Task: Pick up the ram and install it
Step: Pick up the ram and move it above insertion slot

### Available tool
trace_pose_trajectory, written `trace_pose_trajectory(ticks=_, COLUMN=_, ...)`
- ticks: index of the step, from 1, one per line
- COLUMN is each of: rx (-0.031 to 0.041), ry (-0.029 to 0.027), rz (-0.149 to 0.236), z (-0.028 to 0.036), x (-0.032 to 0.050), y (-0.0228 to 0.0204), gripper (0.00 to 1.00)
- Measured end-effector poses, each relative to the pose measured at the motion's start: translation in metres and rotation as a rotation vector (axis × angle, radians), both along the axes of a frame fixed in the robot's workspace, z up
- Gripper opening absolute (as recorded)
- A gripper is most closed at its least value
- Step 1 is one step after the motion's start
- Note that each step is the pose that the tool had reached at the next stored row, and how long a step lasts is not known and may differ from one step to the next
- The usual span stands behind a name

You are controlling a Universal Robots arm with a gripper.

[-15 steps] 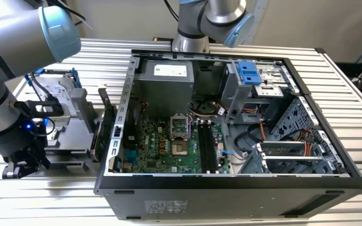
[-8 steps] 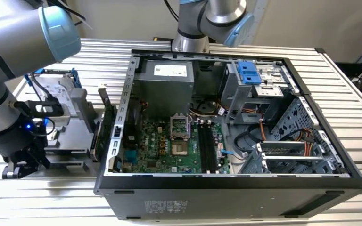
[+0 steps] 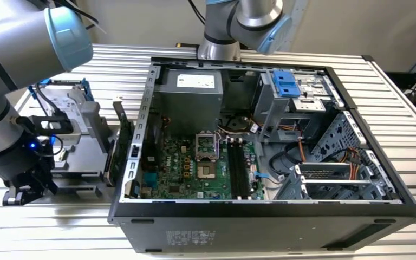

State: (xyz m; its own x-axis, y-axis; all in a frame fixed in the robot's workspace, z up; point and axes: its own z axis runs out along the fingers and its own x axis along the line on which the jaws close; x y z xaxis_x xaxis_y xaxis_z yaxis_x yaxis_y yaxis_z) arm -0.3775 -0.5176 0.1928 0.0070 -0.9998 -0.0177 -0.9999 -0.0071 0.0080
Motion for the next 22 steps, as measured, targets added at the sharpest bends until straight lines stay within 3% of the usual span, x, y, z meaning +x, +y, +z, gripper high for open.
trace_pose_trajectory(ticks=9, rx=0.0, ry=0.0001, rz=0.0, z=0.0071, x=0.0, y=0.0001, gripper=0.0)
trace_pose_trajectory(ticks=22, rx=-0.0001, ry=0.0001, rz=0.0, z=0.0229, x=0.0, y=0.0003, gripper=0.0)
